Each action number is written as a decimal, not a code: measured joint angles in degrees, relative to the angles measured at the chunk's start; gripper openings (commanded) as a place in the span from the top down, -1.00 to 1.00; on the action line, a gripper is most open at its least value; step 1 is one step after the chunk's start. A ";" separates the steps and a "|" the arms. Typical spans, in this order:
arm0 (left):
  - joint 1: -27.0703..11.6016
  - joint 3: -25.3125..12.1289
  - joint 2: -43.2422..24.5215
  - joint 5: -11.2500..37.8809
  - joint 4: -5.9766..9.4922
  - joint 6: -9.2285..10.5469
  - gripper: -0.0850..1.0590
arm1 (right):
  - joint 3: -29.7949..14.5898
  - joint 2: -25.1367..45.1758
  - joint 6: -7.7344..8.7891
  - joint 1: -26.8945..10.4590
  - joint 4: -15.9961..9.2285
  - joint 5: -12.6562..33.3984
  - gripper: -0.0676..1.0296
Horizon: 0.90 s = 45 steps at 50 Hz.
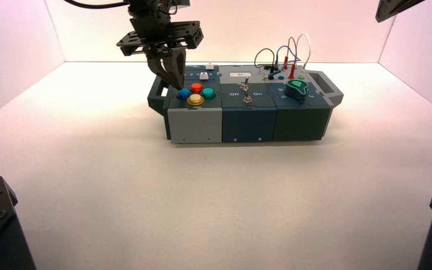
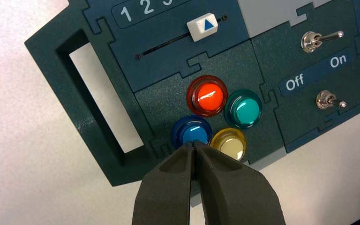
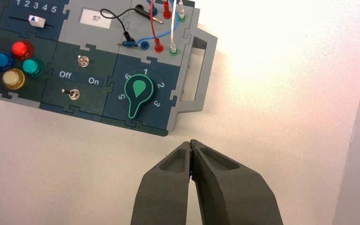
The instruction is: Push the blue button with the left gripper.
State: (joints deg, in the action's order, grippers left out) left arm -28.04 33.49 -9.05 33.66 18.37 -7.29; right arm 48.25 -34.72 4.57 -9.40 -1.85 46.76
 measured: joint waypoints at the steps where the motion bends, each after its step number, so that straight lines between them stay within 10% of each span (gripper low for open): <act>1: 0.00 0.00 -0.09 0.00 0.00 0.00 0.91 | 0.00 0.00 0.00 0.00 0.00 0.00 0.92; 45: 0.00 -1.05 -2.11 -0.09 0.88 0.44 0.91 | -0.53 0.09 0.44 0.00 0.44 0.26 0.92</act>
State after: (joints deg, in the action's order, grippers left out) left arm -28.04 32.43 -11.16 33.57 19.25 -6.86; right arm 47.72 -34.63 5.01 -9.40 -1.41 47.02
